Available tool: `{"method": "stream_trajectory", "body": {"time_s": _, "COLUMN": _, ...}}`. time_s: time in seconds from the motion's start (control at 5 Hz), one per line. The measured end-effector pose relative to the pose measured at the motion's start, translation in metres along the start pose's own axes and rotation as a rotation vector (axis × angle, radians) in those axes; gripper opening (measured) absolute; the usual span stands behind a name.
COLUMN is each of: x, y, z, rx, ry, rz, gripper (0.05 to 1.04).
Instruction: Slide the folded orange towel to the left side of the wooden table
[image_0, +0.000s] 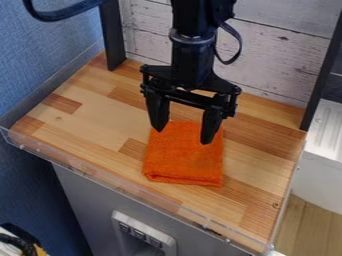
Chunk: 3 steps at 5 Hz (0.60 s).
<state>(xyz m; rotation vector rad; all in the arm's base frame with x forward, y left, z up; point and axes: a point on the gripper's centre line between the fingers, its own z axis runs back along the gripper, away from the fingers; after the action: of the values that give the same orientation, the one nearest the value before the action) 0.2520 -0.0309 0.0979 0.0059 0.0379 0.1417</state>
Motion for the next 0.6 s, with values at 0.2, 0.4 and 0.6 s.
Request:
{"method": "stream_trajectory", "body": {"time_s": 0.2, "x": -0.0004, "y": -0.0014, "z": -0.0070, "rx": 0.000, "ry": -0.018, "rz": 0.083, "gripper": 0.997}}
{"method": "stream_trajectory", "body": {"time_s": 0.4, "x": 0.0035, "y": -0.0011, "z": -0.0068, "rx": -0.002, "ry": -0.045, "rz": 0.159, "gripper": 0.997}}
{"method": "stream_trajectory", "body": {"time_s": 0.6, "x": 0.0048, "y": -0.0009, "z": -0.0058, "rx": -0.002, "ry": -0.047, "rz": 0.215, "gripper": 0.997}}
